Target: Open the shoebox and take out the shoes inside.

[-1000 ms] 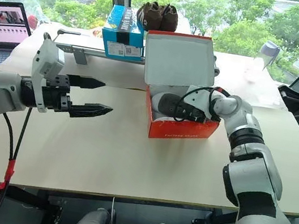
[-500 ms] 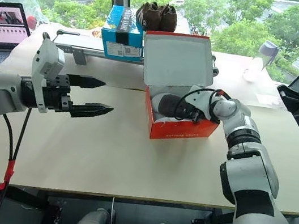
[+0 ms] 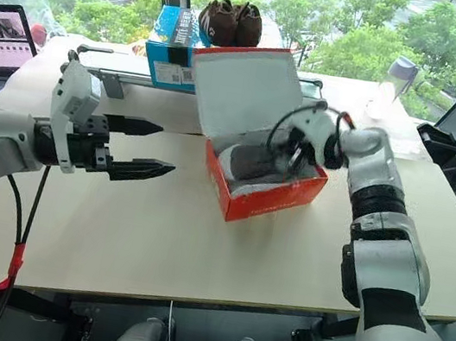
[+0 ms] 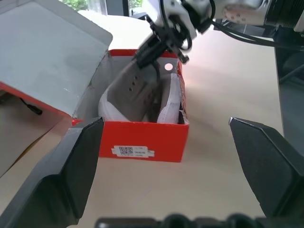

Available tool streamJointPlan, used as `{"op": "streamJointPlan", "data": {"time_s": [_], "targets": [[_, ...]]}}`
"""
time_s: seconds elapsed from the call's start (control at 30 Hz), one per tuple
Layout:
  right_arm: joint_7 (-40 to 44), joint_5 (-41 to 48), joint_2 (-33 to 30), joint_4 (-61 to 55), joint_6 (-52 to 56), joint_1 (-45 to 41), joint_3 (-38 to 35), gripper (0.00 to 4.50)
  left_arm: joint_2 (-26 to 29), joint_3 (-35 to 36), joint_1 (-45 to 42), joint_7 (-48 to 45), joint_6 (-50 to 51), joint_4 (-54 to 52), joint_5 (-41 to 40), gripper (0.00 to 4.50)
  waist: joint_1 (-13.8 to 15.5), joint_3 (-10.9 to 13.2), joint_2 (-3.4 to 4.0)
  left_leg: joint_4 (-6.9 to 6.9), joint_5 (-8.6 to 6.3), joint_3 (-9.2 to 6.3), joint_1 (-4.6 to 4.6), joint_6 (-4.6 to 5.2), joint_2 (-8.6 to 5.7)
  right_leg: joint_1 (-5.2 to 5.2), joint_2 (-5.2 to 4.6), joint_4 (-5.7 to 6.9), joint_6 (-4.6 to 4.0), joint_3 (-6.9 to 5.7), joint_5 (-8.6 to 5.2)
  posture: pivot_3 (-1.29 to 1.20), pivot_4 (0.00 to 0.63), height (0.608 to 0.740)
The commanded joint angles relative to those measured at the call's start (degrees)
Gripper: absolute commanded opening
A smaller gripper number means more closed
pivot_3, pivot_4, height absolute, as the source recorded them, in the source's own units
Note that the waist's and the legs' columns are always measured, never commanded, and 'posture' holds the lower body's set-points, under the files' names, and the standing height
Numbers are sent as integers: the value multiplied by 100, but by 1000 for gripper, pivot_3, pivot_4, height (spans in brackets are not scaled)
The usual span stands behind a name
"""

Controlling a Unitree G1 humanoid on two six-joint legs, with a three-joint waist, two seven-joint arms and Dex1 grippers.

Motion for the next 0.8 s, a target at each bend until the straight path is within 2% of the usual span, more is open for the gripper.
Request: {"op": "streamJointPlan", "data": {"time_s": [0.03,0.1,0.17,0.3,0.37,0.53,0.67,0.8], "targets": [[-265,831,-293,-1598,2232,-169,-865,26,-61,-92,-147,-103,-154,11,25,4500,29,0,0,0,-1,0,0,0,0,0,0,0,0,0,0,0,150,740],[-503,1072,-370,-2190,3145,-122,-1140,26,-93,-142,-166,-129,-174,29,46,4500,68,0,0,3,-2,-2,-4,-1,-1,-2,-1,1,-1,0,0,0,150,740],[-1279,1102,-496,-2667,4500,-192,-1660,26,-156,-236,-206,-188,-219,85,92,4500,115,0,0,4,-3,-3,-4,-2,-1,-4,-2,0,-1,-1,1,0,150,740],[-2180,1214,-699,-3248,6205,-175,-2366,26,-216,-359,-289,-294,-306,195,170,4500,182,0,0,3,-6,-4,-9,-2,-3,-8,-6,-5,-3,-3,0,0,150,740],[-2468,1309,-786,-3391,6675,-132,-2654,26,-235,-393,-322,-335,-332,230,201,4500,178,0,0,2,-7,-3,-14,-1,-4,-12,-8,-6,-3,-2,0,0,150,740],[-3414,1179,-1022,-3263,7673,-58,-3944,26,-266,-515,-427,-510,-416,392,308,4500,170,0,0,-1,-5,6,-19,3,-6,-22,-8,-4,-2,3,0,0,150,740],[-3960,1062,-630,-3686,8463,365,-4885,26,-281,-521,-445,-562,-404,402,322,4500,140,-1,-1,0,-5,7,-16,5,-4,-19,-8,-3,-2,4,0,0,150,740],[-4329,1116,-292,-4108,8555,1121,-5147,26,-268,-491,-440,-601,-367,387,326,4500,133,-1,0,3,15,7,-12,36,-2,-14,-6,2,-2,5,1,0,150,740]]}}
